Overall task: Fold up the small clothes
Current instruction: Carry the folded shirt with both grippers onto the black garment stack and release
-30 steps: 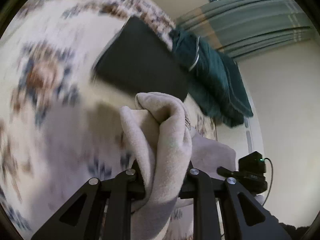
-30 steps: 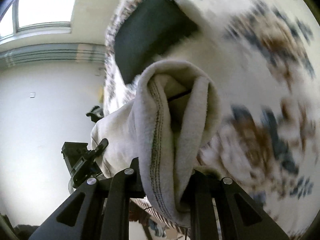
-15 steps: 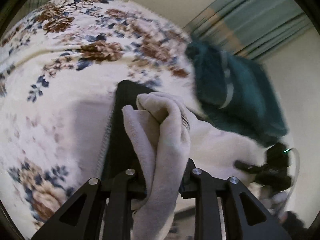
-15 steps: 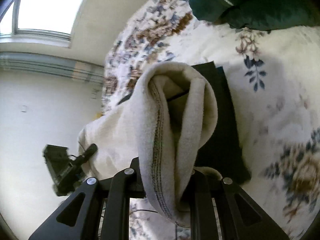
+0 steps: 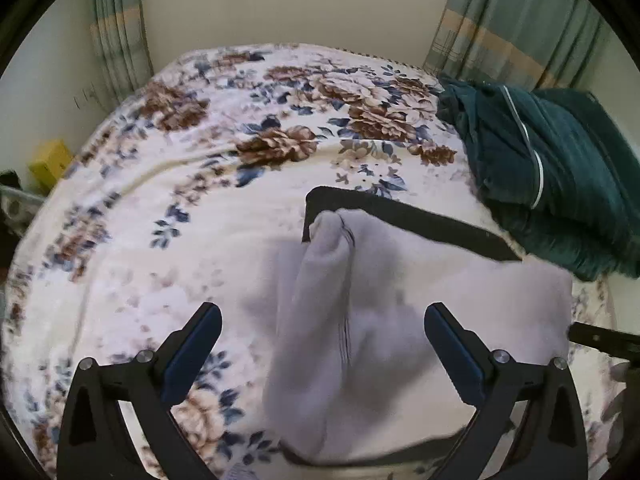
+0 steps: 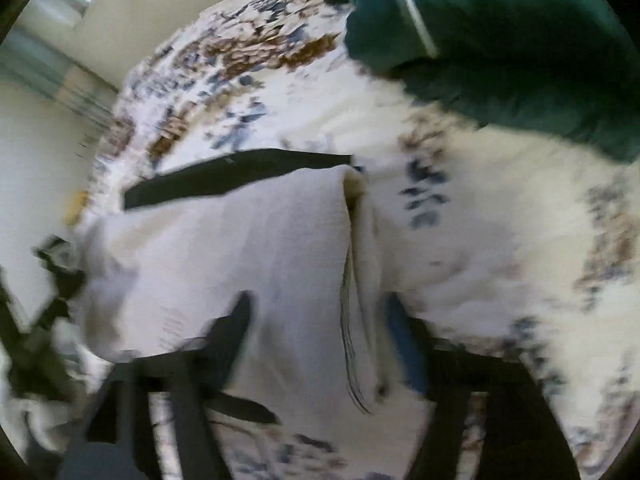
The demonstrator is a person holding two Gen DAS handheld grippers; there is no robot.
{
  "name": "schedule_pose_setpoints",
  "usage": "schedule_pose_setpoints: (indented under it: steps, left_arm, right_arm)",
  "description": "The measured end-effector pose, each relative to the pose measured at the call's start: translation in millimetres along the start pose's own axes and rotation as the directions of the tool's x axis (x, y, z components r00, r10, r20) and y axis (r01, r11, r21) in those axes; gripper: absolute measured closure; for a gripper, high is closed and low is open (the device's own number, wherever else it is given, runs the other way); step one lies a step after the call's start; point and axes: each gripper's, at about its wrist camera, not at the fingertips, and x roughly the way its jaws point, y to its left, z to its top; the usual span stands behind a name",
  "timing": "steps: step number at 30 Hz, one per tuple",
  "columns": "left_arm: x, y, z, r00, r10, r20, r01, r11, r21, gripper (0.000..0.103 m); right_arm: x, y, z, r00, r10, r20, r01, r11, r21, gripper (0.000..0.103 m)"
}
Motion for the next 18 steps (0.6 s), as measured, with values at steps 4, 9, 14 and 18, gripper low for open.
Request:
schedule_pose_setpoints:
  steps: [4, 9, 14, 18]
  left_arm:
    - [-27.8, -18.9, -18.6, 0.998, 0.057, 0.003, -0.057, 0.998, 0.032, 0.000]
    - [-73.0, -36.2, -38.7, 0.994, 0.106, -0.001, -0.106, 0.994, 0.040, 0.000]
    - [-137.9, -50.7, -58.2, 0.992, 0.119, 0.047, -0.121, 0.992, 0.046, 0.000]
    - [-196.4, -57.1, -74.3, 0.991, 0.104, 0.086, -0.107, 0.994, 0.037, 0.000]
  right_arm:
    - [-27.1, 10.3, -32.4, 0.987, -0.150, 0.061, 0.153, 0.987, -0.053, 0.001]
    - [-76.1, 18.2, -72.3, 0.948, -0.281, 0.151, 0.292, 0.955, -0.058, 0.001]
    - [-145.3, 22.8, -114.4, 0.940, -0.280, 0.193, 0.293, 0.955, -0.042, 0.001]
    - [-205.5, 28.1, -152.2, 0.924, -0.291, 0.249, 0.308, 0.951, -0.034, 0.001]
